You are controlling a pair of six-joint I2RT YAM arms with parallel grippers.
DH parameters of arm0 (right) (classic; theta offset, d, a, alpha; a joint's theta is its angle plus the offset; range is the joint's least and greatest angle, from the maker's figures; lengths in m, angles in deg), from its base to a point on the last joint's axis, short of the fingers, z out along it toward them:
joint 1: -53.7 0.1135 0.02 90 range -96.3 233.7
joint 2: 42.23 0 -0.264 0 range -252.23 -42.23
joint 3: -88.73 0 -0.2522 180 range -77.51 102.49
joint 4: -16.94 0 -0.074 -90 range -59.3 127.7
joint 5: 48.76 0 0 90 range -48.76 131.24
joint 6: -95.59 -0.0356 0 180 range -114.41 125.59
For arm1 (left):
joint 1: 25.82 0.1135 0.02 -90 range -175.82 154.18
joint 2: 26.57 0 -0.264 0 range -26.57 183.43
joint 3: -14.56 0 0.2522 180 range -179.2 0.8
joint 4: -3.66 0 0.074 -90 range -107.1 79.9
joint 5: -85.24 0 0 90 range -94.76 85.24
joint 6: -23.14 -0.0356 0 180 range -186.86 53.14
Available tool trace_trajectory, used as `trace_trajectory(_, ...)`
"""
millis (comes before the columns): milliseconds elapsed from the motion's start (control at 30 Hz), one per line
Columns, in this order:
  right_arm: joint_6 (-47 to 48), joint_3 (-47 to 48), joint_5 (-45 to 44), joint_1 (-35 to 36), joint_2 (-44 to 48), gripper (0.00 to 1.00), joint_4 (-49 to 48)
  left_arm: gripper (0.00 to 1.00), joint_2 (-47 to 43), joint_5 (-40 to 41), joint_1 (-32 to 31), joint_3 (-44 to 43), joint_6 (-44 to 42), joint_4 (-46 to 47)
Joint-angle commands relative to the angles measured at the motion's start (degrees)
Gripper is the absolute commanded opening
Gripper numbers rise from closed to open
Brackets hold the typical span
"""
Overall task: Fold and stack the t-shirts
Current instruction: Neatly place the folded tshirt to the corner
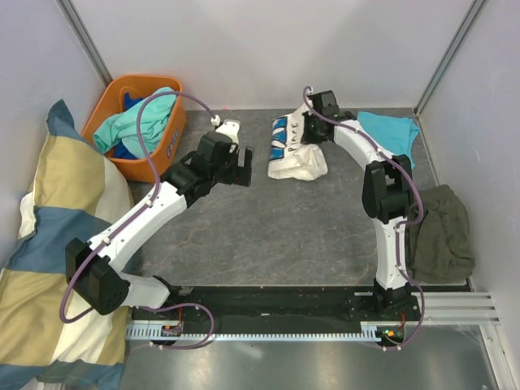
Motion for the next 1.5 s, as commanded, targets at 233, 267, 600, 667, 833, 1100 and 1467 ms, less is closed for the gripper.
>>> trace_trajectory(233, 6.80, 26.11, -17.74, -8.44, -10.63, 0.00, 26.79, 1.00, -5.53, -4.44, 0.04, 8.43, 1.80, 0.07)
trace_trajectory(267, 7.06, 26.55, -18.09, -9.22, -10.80, 0.00, 26.79, 1.00, -5.70, -4.53, 0.04, 9.05, 2.06, 0.42)
trace_trajectory(600, 12.42, 33.30, -19.33, -15.47, -12.29, 0.00, 20.55, 1.00, -5.27, -5.76, 0.04, 14.15, 3.47, 2.79)
trace_trajectory(667, 12.69, 34.89, -18.98, -17.22, -12.91, 0.00, 19.85, 1.00, -4.83, -5.76, 0.04, 14.59, 3.64, 2.79)
trace_trajectory(833, 13.04, 35.25, -17.22, -21.00, -13.18, 0.00, 16.95, 1.00, -3.51, -5.15, 0.13, 15.29, 3.82, 3.14)
trace_trajectory(1100, 12.52, 32.53, -15.81, -24.17, -13.27, 0.00, 15.27, 1.00, -1.40, -6.46, 0.22, 14.77, 4.61, 3.85)
trace_trajectory(1467, 12.52, 24.89, -18.00, -27.25, -10.72, 0.04, 13.26, 1.00, -0.61, -7.26, 0.13, 14.68, 4.52, 3.94)
